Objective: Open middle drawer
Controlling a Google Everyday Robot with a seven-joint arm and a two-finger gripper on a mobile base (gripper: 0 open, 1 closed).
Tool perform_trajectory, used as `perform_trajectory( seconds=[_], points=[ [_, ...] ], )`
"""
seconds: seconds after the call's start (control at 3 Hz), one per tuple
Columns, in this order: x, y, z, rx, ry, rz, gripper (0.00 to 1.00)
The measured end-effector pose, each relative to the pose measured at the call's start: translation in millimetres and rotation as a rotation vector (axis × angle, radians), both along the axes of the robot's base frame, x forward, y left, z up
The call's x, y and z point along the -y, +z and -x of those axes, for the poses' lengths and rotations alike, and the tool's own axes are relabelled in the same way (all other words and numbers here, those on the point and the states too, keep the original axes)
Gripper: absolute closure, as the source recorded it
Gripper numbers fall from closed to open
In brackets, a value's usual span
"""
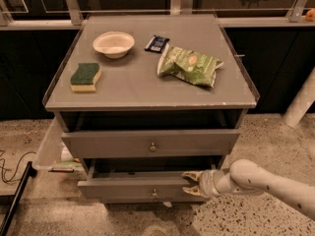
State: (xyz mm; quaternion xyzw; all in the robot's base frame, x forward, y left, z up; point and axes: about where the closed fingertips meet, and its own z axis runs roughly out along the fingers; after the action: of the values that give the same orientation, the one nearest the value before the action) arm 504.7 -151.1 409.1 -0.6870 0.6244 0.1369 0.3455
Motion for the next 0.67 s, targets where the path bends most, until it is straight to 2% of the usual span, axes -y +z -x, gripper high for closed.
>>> perform_trajectory(
  seconds=[0.33,0.67],
  points=[
    [0.9,-0.6,-1.1,-0.005,-0.004,0.004,0.32],
    [13.3,-14.4,-0.5,-0.033,-0.037,0.014,0.1]
  ],
)
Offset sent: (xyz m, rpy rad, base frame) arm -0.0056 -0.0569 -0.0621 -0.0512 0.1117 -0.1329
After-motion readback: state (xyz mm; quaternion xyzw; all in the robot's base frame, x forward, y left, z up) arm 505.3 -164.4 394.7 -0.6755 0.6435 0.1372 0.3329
